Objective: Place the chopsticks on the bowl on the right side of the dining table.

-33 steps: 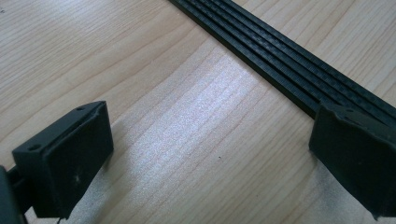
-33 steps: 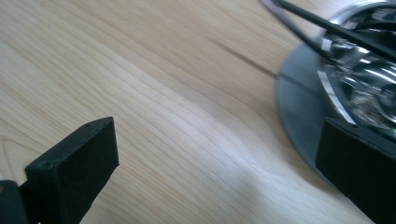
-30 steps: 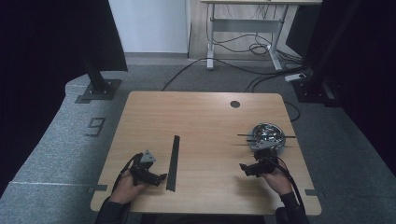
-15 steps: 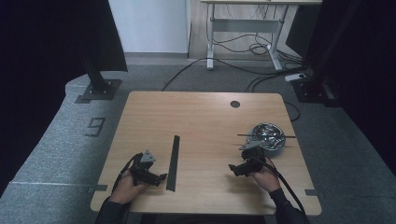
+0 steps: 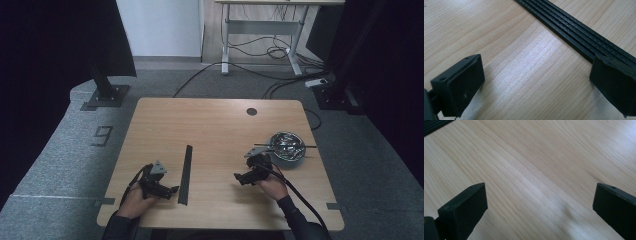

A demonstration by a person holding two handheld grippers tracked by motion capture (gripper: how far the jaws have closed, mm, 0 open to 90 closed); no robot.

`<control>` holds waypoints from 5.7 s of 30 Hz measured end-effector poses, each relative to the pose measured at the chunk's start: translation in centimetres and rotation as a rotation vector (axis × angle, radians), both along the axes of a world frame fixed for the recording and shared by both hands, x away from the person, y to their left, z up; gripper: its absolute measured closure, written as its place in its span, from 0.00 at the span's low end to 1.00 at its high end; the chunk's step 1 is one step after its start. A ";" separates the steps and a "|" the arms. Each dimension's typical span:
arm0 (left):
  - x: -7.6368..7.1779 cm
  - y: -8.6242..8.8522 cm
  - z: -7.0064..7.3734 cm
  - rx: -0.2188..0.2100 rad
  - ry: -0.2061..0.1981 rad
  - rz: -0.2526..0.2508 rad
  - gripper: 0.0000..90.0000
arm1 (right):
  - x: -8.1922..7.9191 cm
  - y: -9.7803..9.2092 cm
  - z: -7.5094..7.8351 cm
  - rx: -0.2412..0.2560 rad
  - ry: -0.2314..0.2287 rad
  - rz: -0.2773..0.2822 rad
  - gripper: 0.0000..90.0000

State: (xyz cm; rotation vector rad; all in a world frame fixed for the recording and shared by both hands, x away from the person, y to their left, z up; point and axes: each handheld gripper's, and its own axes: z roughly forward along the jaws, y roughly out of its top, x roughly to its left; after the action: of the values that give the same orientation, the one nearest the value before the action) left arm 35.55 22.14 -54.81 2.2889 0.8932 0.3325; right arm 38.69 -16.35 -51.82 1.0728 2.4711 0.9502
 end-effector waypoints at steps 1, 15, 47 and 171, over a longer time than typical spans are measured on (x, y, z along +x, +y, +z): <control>0.0 0.0 0.0 0.000 0.000 0.000 0.00 | 0.1 0.3 0.0 -0.004 0.002 0.005 0.00; 0.0 0.0 0.0 0.000 0.000 0.000 0.00 | 1.9 5.8 -0.4 -0.018 0.008 0.075 0.00; 0.0 0.0 0.0 -0.001 0.000 0.001 0.00 | 3.8 14.5 -0.7 -0.051 0.027 0.162 0.00; -0.1 0.0 0.0 0.000 0.000 0.000 0.00 | 3.8 3.2 -2.5 -0.053 0.068 -0.072 0.07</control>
State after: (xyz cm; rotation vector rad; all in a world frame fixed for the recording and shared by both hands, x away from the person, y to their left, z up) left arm 35.49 22.14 -54.81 2.2892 0.8933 0.3323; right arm 42.46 -13.17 -54.37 1.1871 2.4782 0.8350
